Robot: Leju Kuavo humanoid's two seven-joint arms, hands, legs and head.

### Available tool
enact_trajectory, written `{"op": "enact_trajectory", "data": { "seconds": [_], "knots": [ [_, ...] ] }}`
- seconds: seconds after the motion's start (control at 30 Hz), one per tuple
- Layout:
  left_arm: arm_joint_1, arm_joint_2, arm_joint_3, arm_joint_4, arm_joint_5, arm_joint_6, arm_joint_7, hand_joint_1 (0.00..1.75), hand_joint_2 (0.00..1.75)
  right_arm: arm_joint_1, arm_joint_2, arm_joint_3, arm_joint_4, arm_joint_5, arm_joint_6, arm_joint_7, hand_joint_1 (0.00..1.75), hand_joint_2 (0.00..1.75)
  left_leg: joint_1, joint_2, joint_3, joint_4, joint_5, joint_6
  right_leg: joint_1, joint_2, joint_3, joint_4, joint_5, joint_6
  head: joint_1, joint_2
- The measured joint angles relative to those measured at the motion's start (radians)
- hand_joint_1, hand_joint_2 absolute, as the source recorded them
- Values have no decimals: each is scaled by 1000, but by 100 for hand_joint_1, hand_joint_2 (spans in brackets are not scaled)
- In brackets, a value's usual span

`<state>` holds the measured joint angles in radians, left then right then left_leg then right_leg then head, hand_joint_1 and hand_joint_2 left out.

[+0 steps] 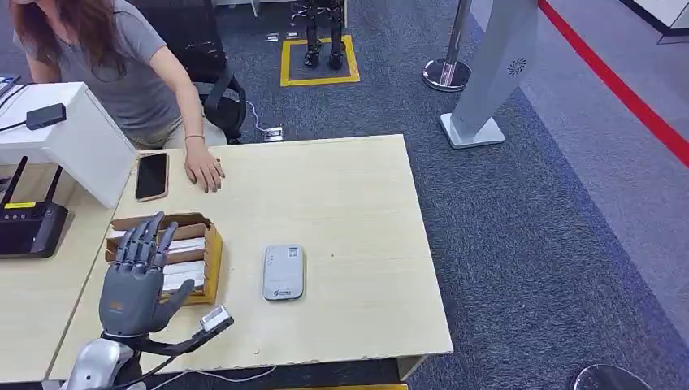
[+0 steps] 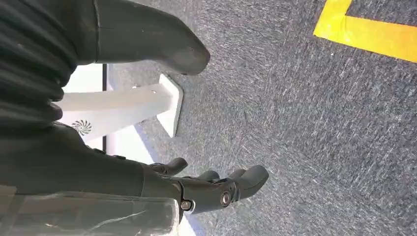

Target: Pass the card to the sensor for recognition and then transmit it.

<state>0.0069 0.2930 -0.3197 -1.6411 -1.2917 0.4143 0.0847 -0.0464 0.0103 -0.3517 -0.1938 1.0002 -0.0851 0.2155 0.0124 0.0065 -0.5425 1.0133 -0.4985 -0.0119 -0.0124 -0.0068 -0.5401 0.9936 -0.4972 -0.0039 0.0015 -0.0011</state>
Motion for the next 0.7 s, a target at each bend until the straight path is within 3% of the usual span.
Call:
{"op": "enact_trajectory", "data": {
  "seconds": [0.7],
  "knots": [
    [159, 29, 77, -47, -75, -30, 68, 0, 175, 1, 10, -9, 0, 37, 6, 14, 0, 175, 0, 0, 0, 0, 0, 0, 0, 0, 0, 0, 0, 0, 0, 0]
  ]
}}
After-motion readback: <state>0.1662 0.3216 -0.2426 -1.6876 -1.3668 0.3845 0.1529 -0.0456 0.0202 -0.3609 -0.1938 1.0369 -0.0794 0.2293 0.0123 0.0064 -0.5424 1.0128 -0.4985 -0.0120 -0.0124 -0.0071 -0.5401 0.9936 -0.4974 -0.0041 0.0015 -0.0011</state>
